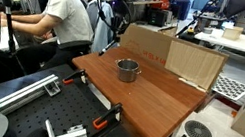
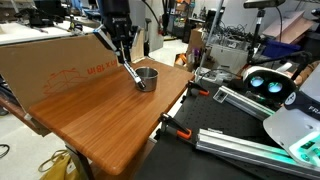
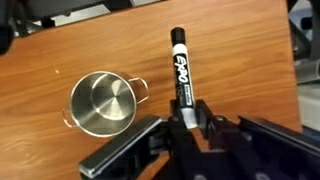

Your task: Take the marker from the pot and put it on the table

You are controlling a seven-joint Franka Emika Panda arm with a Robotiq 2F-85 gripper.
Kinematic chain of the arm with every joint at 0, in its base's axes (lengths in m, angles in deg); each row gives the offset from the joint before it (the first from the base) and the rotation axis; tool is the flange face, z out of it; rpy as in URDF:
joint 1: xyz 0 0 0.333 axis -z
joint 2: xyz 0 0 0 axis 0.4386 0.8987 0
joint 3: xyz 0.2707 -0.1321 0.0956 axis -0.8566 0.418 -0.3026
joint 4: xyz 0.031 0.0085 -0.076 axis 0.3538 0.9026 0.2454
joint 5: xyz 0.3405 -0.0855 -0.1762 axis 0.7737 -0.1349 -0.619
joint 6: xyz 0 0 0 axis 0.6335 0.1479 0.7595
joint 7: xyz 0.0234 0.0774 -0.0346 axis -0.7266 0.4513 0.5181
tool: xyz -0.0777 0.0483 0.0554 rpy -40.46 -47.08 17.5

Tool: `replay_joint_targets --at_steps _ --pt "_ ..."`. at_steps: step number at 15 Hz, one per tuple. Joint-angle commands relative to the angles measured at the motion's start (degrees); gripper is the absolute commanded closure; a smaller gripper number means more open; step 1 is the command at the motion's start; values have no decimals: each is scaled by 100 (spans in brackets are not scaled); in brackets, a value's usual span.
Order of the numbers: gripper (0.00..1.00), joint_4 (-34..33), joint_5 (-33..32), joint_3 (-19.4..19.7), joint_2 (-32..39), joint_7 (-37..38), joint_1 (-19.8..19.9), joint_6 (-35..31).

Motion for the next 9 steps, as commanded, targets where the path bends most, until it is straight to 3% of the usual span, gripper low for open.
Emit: replay_joint_targets --at_steps 1,9 --pt "95 -769 -411 78 723 242 -255 639" --pt "95 -2042 -1395 317 2069 283 -828 1290"
